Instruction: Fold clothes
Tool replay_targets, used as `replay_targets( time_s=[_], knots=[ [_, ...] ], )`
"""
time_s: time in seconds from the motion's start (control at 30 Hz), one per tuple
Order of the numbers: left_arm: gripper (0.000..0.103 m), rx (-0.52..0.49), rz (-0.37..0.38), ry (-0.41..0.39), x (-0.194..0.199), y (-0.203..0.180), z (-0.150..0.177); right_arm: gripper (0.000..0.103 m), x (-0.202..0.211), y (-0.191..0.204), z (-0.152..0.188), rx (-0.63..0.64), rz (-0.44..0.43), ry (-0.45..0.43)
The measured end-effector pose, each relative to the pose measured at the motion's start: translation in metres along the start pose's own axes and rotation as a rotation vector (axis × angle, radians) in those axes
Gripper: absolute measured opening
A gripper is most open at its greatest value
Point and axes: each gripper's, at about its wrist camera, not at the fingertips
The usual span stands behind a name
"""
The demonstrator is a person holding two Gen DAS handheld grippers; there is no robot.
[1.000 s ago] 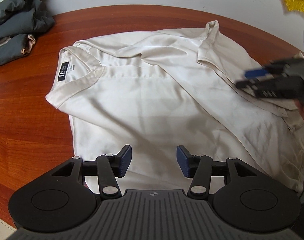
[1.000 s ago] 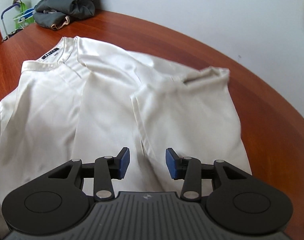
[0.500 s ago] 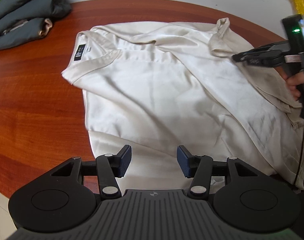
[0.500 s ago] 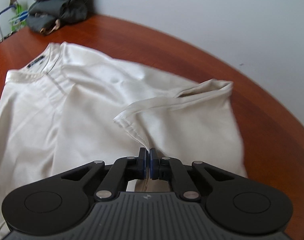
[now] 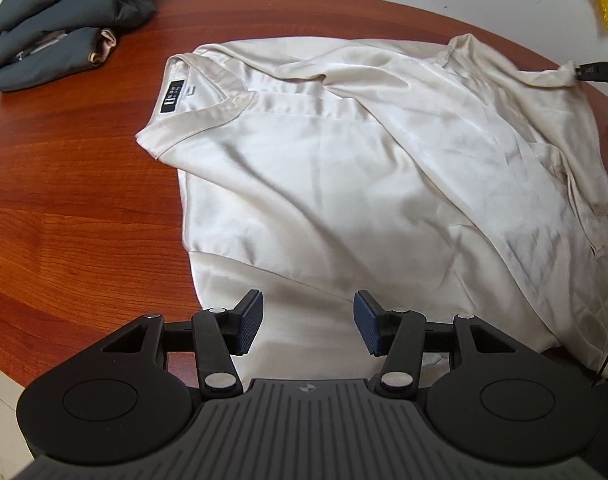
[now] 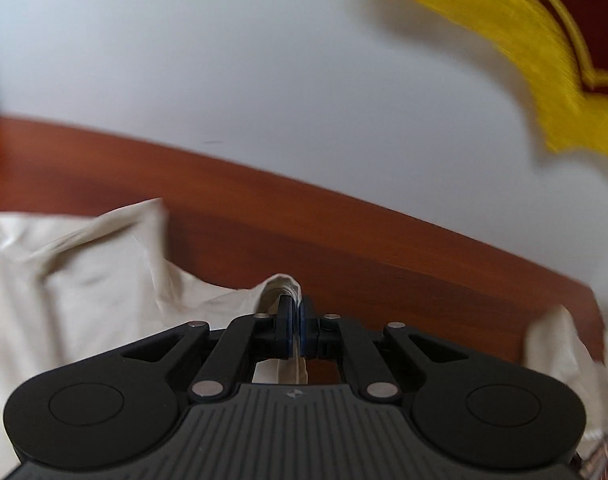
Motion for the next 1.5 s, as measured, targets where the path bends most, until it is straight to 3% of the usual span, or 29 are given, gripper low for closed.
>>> replay_targets(
  time_s=[0.1,0.23,0.43,0.6,0.73,0.83,1.03,1.27,1.5],
  knots=[
    [0.054,0.007,-0.005,0.008,0.0,0.002,0.002,0.029,0.0,-0.014,-0.011,-0.019,0.044,-0.031],
    [0.054,0.015,-0.006,0.015,0.0,0.006,0.008,0.031,0.008,-0.023,-0.017,-0.01,0.038,-0.044],
    [0.054,0.026,0.006,0.032,-0.002,0.01,0.017,0.032,0.033,-0.036,-0.017,-0.046,-0.147,0.014],
    [0.054,0.043,0.024,0.058,-0.007,0.015,0.027,0.039,0.062,-0.037,-0.003,0.012,-0.315,0.057],
    [0.054,0.041,0.03,0.078,-0.01,0.017,0.034,0.04,0.09,-0.023,0.023,0.117,-0.439,0.127],
    [0.054,0.04,0.035,0.093,-0.012,0.018,0.039,0.042,0.111,-0.003,0.052,0.227,-0.488,0.174],
    [0.054,0.031,0.041,0.113,-0.013,0.024,0.046,0.045,0.144,0.035,0.105,0.297,-0.578,0.257],
    [0.054,0.062,0.075,0.134,-0.017,0.033,0.054,0.046,0.169,0.089,0.172,0.339,-0.59,0.327],
    [0.054,0.07,0.08,0.145,-0.015,0.035,0.059,0.05,0.159,0.119,0.201,0.411,-0.584,0.339]
  ],
)
Point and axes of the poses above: each gripper's, at about its wrist camera, not at the fingertips, and x roughly against the way its jaws point, y to its left, z to its underside, and after that the axes turned 13 degrees about -x, right-handed
